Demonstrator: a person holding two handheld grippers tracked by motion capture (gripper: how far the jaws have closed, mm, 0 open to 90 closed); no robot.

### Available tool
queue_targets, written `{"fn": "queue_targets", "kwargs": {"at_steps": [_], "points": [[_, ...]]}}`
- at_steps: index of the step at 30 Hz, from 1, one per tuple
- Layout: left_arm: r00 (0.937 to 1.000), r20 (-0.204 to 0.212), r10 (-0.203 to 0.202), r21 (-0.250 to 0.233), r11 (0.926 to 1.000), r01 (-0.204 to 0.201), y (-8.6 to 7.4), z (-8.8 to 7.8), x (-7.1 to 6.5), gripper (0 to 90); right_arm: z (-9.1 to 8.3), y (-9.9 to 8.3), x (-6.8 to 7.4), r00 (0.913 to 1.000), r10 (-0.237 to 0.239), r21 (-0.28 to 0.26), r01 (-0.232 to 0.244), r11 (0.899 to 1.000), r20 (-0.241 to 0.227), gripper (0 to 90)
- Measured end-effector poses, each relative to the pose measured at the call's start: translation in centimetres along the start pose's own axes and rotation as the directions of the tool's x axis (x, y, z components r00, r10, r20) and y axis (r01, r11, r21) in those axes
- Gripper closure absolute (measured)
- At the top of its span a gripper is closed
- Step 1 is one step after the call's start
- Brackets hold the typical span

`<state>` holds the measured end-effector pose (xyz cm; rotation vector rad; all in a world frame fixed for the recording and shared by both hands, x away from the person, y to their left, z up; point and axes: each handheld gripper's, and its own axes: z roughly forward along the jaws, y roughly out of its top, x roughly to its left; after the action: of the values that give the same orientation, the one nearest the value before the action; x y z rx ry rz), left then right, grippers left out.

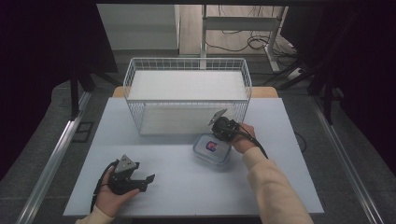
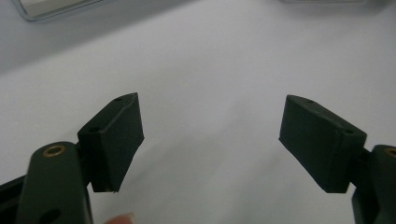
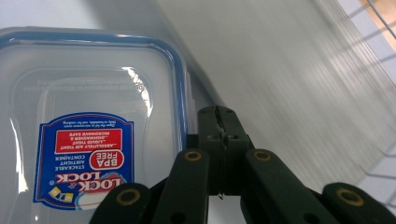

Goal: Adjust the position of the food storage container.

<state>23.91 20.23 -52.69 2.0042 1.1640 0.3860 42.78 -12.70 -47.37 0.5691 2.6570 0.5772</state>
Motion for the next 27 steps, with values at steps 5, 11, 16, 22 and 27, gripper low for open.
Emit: {"fn": "queue_targets", "kwargs": {"at_steps": [5, 11, 16, 22, 27], "points": [[1.0, 0.002, 0.004, 0.003, 1.0, -0.004, 0.0, 0.0, -0.1, 20.8, -0.1, 0.5, 1.4, 0.9986, -0.042, -0.006, 0.042, 0.999, -0.032, 89.7], [1.0, 0.002, 0.004, 0.002, 1.0, -0.004, 0.0, 0.0, -0.1, 20.8, -0.3, 1.0, 2.8, 0.9946, -0.075, -0.013, 0.074, 0.997, -0.072, 89.7], [1.0, 0.003, -0.001, -0.003, 1.0, 0.001, 0.0, -0.1, 0.0, 20.7, -0.5, 1.7, 4.9, 0.9842, -0.136, -0.025, 0.134, 0.991, -0.113, 89.7], [1.0, 0.001, -0.001, -0.007, 1.0, 0.001, 0.1, -0.2, 0.1, 20.8, -0.6, 2.3, 6.6, 0.974, -0.168, -0.03, 0.166, 0.986, -0.152, 89.7], [1.0, 0.003, 0.002, -0.003, 1.0, -0.002, 0.0, -0.1, 0.0, 20.7, -0.8, 2.5, 7.8, 0.9653, -0.2, -0.041, 0.196, 0.98, -0.168, 89.7]]}}
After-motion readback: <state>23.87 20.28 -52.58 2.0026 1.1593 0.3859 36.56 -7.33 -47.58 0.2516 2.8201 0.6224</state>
